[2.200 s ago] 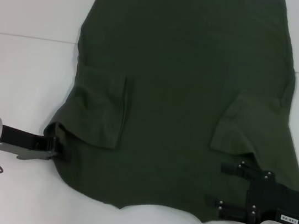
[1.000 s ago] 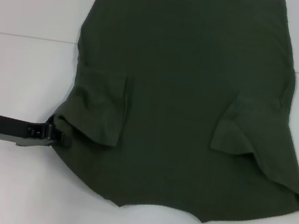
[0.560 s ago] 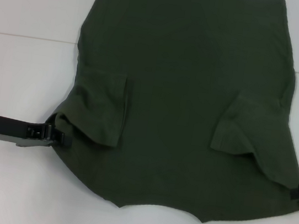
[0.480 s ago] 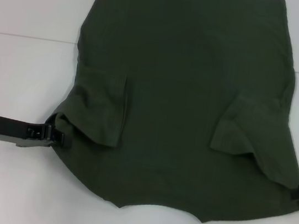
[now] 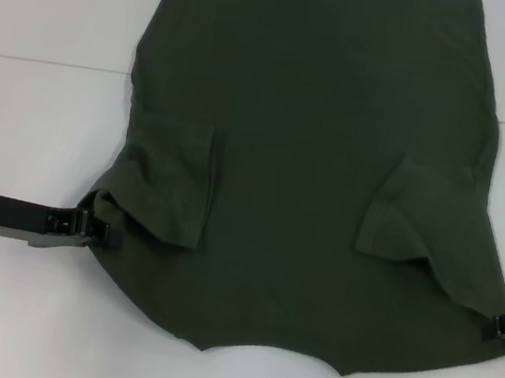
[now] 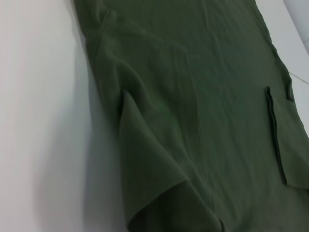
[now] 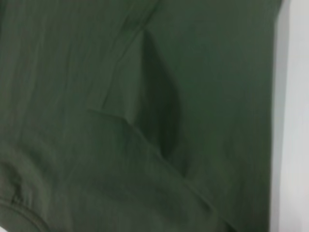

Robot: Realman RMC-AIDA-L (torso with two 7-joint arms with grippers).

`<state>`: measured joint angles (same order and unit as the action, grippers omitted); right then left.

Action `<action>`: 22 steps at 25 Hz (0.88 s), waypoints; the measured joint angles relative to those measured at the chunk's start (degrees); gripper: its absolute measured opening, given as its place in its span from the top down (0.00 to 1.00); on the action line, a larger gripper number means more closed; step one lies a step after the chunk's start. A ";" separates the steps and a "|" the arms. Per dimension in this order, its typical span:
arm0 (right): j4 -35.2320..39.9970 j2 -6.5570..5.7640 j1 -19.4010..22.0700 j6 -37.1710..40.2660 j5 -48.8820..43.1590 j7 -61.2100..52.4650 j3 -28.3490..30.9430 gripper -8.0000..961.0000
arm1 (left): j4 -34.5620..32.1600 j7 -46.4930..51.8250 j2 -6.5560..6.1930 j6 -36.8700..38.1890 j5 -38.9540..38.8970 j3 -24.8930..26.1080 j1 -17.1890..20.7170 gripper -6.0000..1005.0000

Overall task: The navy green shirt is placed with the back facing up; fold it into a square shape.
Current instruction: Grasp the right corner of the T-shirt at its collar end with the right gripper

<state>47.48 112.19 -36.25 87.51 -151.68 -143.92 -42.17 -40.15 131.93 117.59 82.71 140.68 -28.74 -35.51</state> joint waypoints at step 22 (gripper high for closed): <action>-1.33 2.32 -3.54 0.17 0.23 1.03 -0.73 0.23 | 0.07 -0.37 0.00 0.00 -0.19 -0.01 -0.09 0.96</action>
<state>46.15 114.51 -39.79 87.67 -151.45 -142.89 -42.90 -40.08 131.56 117.60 82.70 140.49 -28.74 -35.59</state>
